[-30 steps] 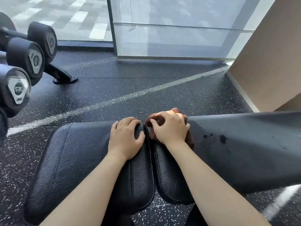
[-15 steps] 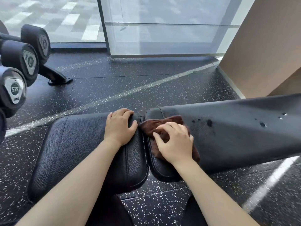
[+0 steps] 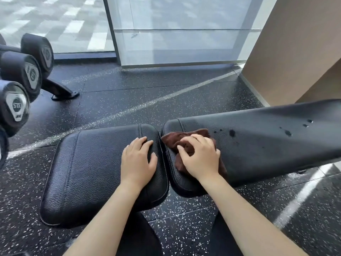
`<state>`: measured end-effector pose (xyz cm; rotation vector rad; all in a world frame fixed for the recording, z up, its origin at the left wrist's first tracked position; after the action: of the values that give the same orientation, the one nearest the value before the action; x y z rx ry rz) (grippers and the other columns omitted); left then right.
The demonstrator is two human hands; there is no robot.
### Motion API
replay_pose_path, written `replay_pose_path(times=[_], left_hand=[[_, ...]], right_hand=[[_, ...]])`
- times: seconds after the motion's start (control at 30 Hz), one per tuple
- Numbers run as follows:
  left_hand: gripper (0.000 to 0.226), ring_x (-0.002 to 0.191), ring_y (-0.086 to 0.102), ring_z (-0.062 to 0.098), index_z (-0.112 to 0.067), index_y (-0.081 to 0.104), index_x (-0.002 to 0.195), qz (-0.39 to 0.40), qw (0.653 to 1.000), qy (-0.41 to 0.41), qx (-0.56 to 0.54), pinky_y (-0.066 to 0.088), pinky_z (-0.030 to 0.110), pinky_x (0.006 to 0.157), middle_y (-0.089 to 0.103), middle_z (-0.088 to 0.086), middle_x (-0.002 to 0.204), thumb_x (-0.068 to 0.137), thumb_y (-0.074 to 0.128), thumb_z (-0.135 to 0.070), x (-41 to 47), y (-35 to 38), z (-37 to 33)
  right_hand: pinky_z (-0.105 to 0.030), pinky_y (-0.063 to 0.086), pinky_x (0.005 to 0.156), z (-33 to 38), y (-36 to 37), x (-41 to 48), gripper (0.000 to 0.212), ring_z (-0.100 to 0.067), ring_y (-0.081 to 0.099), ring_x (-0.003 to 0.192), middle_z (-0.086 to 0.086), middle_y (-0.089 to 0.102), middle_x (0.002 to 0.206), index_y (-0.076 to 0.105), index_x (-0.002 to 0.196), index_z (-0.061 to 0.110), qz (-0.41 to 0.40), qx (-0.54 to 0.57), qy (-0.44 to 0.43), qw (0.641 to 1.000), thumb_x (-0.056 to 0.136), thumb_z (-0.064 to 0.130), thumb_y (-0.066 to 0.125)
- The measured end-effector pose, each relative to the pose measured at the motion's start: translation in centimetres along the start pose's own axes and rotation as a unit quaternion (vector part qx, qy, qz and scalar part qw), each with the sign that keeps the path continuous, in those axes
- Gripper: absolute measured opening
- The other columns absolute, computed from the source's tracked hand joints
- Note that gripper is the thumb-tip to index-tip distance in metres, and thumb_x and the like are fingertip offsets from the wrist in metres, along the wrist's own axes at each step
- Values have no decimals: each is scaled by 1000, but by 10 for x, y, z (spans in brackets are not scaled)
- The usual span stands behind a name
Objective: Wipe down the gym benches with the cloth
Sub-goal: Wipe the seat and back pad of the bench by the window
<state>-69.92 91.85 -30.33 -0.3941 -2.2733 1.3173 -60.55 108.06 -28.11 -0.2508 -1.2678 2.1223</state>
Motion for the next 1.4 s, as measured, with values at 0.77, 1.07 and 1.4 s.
replay_pose_path(times=[0.77, 1.07, 1.4], left_hand=[[32, 114, 51, 26, -20, 67, 104, -3, 1000, 25, -5, 37, 48, 98, 60, 3, 115, 76, 52, -26, 11, 2, -6], [32, 119, 45, 20, -15, 61, 116, 22, 995, -22, -95, 35, 33, 100, 53, 1, 126, 85, 56, -24, 54, 44, -87], [38, 117, 47, 20, -18, 58, 111, -39, 995, -92, -1, 32, 36, 102, 57, 1, 121, 77, 51, -33, 70, 70, -108]], right_hand=[[-48, 39, 86, -22, -14, -26, 21, -13, 47, 115, 20, 59, 116, 65, 97, 42, -36, 15, -9, 999, 80, 55, 59], [-51, 35, 96, -52, -24, 115, 29, -24, 44, 120, 6, 58, 124, 64, 109, 35, 42, -4, 19, 999, 88, 52, 53], [-48, 36, 88, -99, -40, 87, 19, -19, 47, 113, 14, 60, 112, 65, 95, 37, 1, 8, -25, 1000, 83, 50, 58]])
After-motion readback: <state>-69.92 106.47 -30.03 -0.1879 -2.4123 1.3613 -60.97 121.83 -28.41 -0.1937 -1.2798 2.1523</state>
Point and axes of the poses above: each hand's wrist, its own x-axis towards the middle knuckle, its own y-axis out of the palm, z = x × y, the point moved 3 cm from there along x, towards the middle knuckle
